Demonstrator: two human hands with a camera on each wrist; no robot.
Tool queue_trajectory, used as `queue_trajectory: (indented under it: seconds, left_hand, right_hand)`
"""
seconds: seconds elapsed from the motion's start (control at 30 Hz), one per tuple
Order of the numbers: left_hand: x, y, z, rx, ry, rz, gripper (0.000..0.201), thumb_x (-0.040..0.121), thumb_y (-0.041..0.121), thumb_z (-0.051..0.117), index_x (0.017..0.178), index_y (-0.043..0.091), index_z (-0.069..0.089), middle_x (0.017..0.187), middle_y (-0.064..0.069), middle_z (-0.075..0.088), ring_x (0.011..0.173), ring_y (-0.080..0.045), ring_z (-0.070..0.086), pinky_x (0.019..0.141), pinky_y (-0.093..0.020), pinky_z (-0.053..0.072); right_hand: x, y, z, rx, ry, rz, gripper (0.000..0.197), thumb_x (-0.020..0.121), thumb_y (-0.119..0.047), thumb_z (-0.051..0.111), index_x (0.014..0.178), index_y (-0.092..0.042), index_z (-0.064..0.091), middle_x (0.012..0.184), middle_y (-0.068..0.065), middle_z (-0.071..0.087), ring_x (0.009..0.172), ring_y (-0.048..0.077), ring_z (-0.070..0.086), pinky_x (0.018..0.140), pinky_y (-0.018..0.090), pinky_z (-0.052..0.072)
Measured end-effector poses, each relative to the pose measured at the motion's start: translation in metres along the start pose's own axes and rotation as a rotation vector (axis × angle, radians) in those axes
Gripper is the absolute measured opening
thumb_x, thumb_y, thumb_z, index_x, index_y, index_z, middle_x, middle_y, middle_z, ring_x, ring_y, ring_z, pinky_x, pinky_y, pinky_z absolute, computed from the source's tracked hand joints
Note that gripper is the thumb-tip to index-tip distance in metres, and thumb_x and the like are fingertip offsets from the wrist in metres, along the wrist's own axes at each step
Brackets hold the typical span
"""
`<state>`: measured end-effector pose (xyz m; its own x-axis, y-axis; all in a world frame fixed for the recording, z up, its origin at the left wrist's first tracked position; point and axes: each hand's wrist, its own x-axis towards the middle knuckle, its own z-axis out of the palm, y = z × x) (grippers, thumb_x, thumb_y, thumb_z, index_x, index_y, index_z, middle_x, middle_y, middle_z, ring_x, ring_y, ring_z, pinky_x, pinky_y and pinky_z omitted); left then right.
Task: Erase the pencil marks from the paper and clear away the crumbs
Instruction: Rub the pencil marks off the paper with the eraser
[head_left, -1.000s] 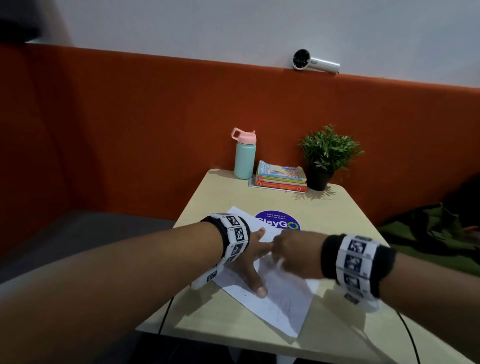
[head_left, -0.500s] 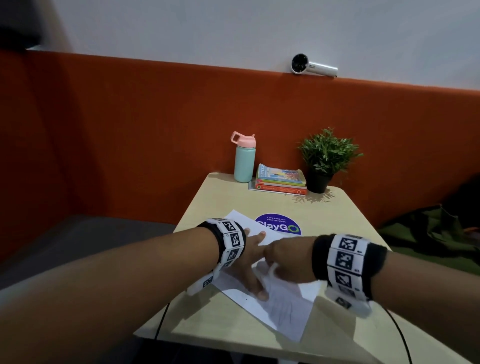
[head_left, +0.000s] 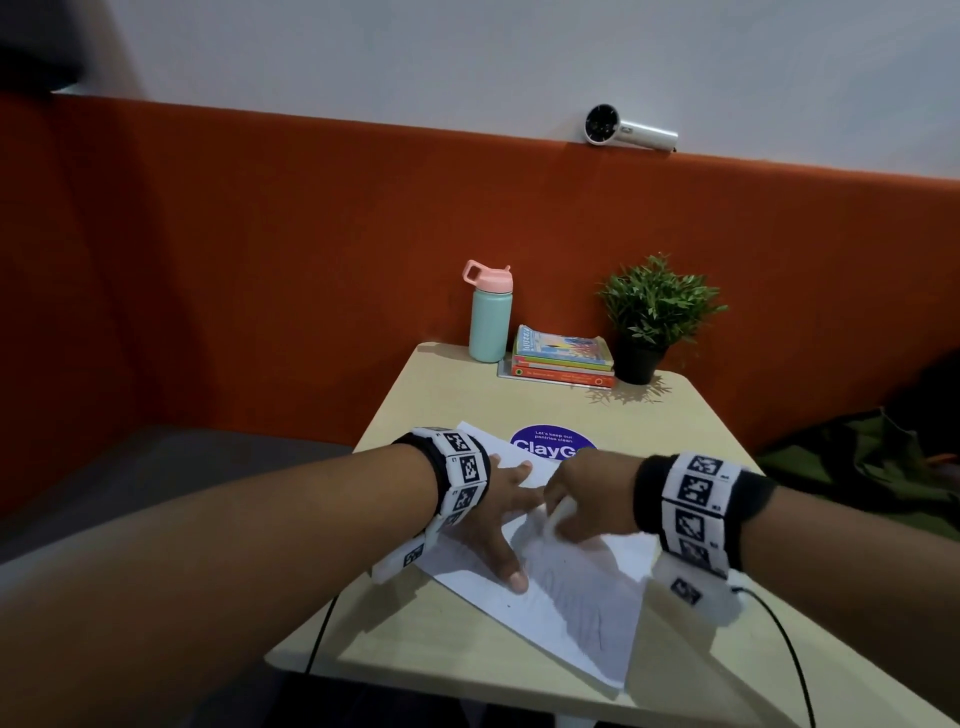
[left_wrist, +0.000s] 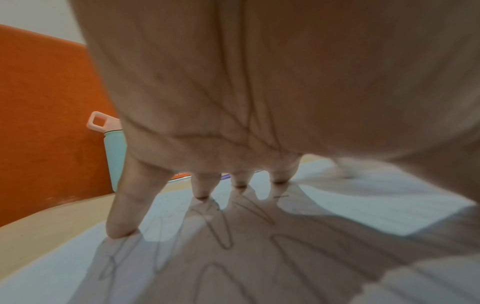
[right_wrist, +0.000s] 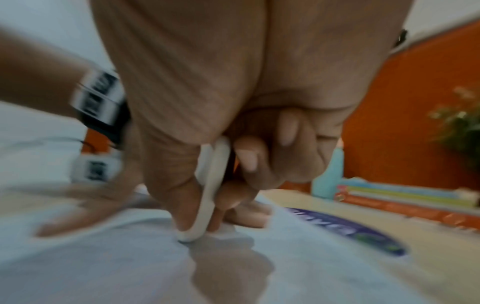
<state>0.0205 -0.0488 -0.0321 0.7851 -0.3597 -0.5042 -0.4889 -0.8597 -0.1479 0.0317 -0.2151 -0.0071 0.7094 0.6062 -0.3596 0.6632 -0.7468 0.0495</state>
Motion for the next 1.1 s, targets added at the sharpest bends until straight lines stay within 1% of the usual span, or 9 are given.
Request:
queue_trajectory:
  seconds: [0.1, 0.27, 0.43, 0.63, 0.8, 0.83, 0.97, 1.03, 1.1]
  left_hand:
    - [0.005, -0.003, 0.004, 0.014, -0.005, -0.031, 0.118, 0.075, 0.087, 0.057, 0.156, 0.046, -0.018, 0.167, 0.003, -0.024, 0.155, -0.037, -0.009, 0.118, -0.067, 0.001]
    - [0.001, 0.000, 0.001, 0.010, 0.023, 0.007, 0.106, 0.074, 0.084, 0.060, 0.156, 0.053, -0.001, 0.168, 0.000, -0.021, 0.155, -0.036, -0.007, 0.118, -0.066, 0.005]
    - [0.009, -0.004, 0.008, 0.009, 0.016, -0.028, 0.119, 0.073, 0.089, 0.056, 0.156, 0.047, -0.019, 0.167, 0.004, -0.025, 0.155, -0.037, -0.011, 0.117, -0.068, 0.000]
    - [0.001, 0.000, 0.002, 0.012, 0.035, 0.011, 0.106, 0.074, 0.084, 0.060, 0.158, 0.050, 0.003, 0.169, 0.000, -0.018, 0.156, -0.036, -0.007, 0.119, -0.065, 0.006]
    - [0.009, -0.006, 0.007, 0.001, 0.006, -0.020, 0.122, 0.068, 0.092, 0.057, 0.156, 0.048, -0.016, 0.167, 0.005, -0.022, 0.155, -0.037, -0.008, 0.117, -0.070, 0.003]
    - [0.009, -0.006, 0.007, 0.012, 0.011, -0.016, 0.121, 0.067, 0.092, 0.057, 0.156, 0.049, -0.014, 0.168, 0.005, -0.021, 0.155, -0.037, -0.008, 0.117, -0.070, 0.003]
    - [0.003, -0.003, 0.004, 0.006, 0.036, 0.009, 0.108, 0.071, 0.087, 0.060, 0.158, 0.049, 0.008, 0.170, 0.002, -0.013, 0.156, -0.036, -0.002, 0.119, -0.066, 0.009]
    - [0.006, -0.005, 0.006, -0.021, 0.043, 0.000, 0.112, 0.068, 0.089, 0.060, 0.158, 0.047, 0.007, 0.171, 0.007, -0.006, 0.156, -0.033, 0.004, 0.118, -0.065, 0.014]
    - [0.008, -0.008, 0.008, -0.021, 0.035, -0.013, 0.122, 0.065, 0.093, 0.058, 0.157, 0.046, -0.008, 0.170, 0.009, -0.012, 0.156, -0.033, 0.001, 0.119, -0.067, 0.012]
  right_hand:
    - [0.009, 0.015, -0.010, -0.043, 0.025, 0.131, 0.026, 0.085, -0.030, 0.059, 0.106, -0.021, 0.071, 0.095, -0.002, 0.070, 0.087, 0.019, 0.064, 0.081, 0.035, 0.057]
    - [-0.007, -0.020, 0.004, -0.010, -0.060, -0.003, 0.023, 0.085, -0.032, 0.060, 0.105, -0.025, 0.068, 0.096, -0.005, 0.071, 0.083, 0.014, 0.063, 0.070, 0.026, 0.052]
    - [0.007, 0.010, -0.012, -0.055, 0.015, 0.142, 0.028, 0.086, -0.031, 0.060, 0.109, -0.019, 0.070, 0.095, -0.002, 0.069, 0.085, 0.016, 0.063, 0.078, 0.031, 0.056]
    - [-0.009, -0.027, 0.001, -0.045, -0.107, -0.017, 0.013, 0.084, -0.030, 0.060, 0.095, -0.027, 0.067, 0.084, -0.007, 0.067, 0.066, 0.009, 0.056, 0.055, 0.022, 0.042]
    - [0.010, 0.002, -0.015, -0.068, 0.004, 0.084, 0.032, 0.086, -0.031, 0.060, 0.117, -0.023, 0.068, 0.101, -0.004, 0.070, 0.090, 0.016, 0.064, 0.084, 0.035, 0.056]
    - [0.009, -0.001, -0.013, -0.072, -0.009, 0.069, 0.032, 0.086, -0.031, 0.060, 0.117, -0.025, 0.068, 0.103, -0.004, 0.070, 0.092, 0.016, 0.064, 0.084, 0.036, 0.056]
    - [-0.004, -0.026, -0.003, -0.075, -0.129, -0.048, 0.023, 0.086, -0.029, 0.060, 0.107, -0.026, 0.069, 0.096, -0.006, 0.070, 0.080, 0.012, 0.062, 0.066, 0.027, 0.052]
    - [0.004, -0.017, -0.011, -0.099, -0.095, -0.016, 0.026, 0.087, -0.030, 0.060, 0.111, -0.027, 0.068, 0.099, -0.005, 0.069, 0.086, 0.015, 0.064, 0.075, 0.032, 0.056]
    - [0.013, -0.005, -0.020, -0.123, -0.033, 0.040, 0.025, 0.087, -0.031, 0.058, 0.109, -0.025, 0.069, 0.099, -0.003, 0.069, 0.090, 0.019, 0.064, 0.081, 0.037, 0.057]
